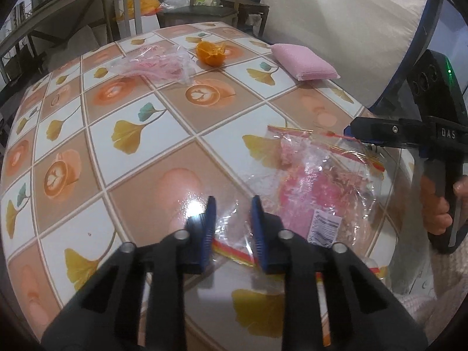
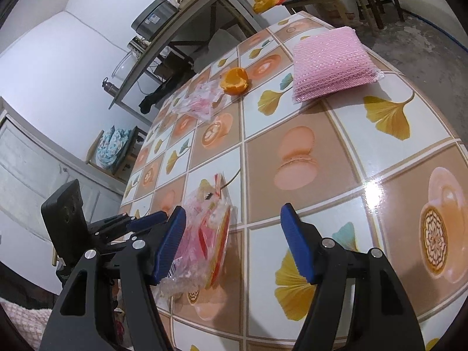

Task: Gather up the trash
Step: 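Grasp the clear bag with red print with the right tool while the left tool holds its bag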

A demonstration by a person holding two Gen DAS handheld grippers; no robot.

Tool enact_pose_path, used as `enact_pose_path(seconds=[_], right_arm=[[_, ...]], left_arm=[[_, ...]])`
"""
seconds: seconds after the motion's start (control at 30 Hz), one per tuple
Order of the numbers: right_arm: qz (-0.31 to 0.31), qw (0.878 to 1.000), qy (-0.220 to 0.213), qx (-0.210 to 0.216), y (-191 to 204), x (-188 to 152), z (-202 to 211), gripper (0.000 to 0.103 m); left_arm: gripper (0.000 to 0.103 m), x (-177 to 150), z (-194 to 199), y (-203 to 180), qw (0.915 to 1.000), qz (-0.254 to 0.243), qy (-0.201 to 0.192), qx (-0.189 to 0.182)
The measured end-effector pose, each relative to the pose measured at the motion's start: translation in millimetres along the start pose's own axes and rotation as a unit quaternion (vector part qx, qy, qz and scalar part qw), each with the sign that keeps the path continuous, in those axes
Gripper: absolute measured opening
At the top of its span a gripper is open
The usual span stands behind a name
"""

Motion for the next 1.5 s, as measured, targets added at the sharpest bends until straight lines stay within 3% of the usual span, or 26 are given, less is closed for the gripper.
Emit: enact_pose_path(seconds=[0.27,0.47,0.53,0.67,0.83,0.9,0.97,1.17,1.33,1.5], right_arm=[[0.038,0.999,0.008,-0.019,16,14,4,0.066],[0.138,0.989,0.044,-0.021,71,57,-15,0.066],[0.171,0.983,0.056,-0.032,85,70,-29,0.073],[0.243,0.964,0.087,-0.058,109,100,-78,0.079],[0.359,0.913,0.144,-0.132,118,137,-165,0.083],[0.363,0.903,0.17,-0.153,108,151,-195,0.083],[0.347,0.903,0.194,-0.164,96,162,-219,0.083],[0.309,0.907,0.238,-0.157,76,173,-258,0.083],[0.323,0.899,0.248,-0.163,80,168,-261,0.049],[0.32,0.901,0.243,-0.164,85,164,-258,0.028]], left_arm=[[0.006,-4,11,2,0.9995,0.017,-0.027,-0.009],[0.005,-12,28,34,0.9953,0.077,-0.059,0.005],[0.005,-18,32,51,0.9924,0.104,-0.064,0.016],[0.005,-32,41,81,0.9859,0.148,-0.07,0.032],[0.005,-45,47,101,0.98,0.18,-0.068,0.049],[0.005,-50,48,104,0.9786,0.19,-0.065,0.047],[0.006,-53,50,106,0.9772,0.198,-0.064,0.045],[0.04,-56,60,109,0.9728,0.217,-0.077,0.021],[0.053,-51,70,106,0.9721,0.216,-0.092,0.005],[0.059,-42,72,96,0.9741,0.204,-0.098,0.0]])
Point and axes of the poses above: each gripper's, at about its wrist camera, not at the fingertips, and z roughly against the way its jaws point, y to its left, x to its top, the point moved 6 cm from there along -z, roughly the way its jaws point, and after that the axes turned 8 degrees about x, right-handed, at the moved point
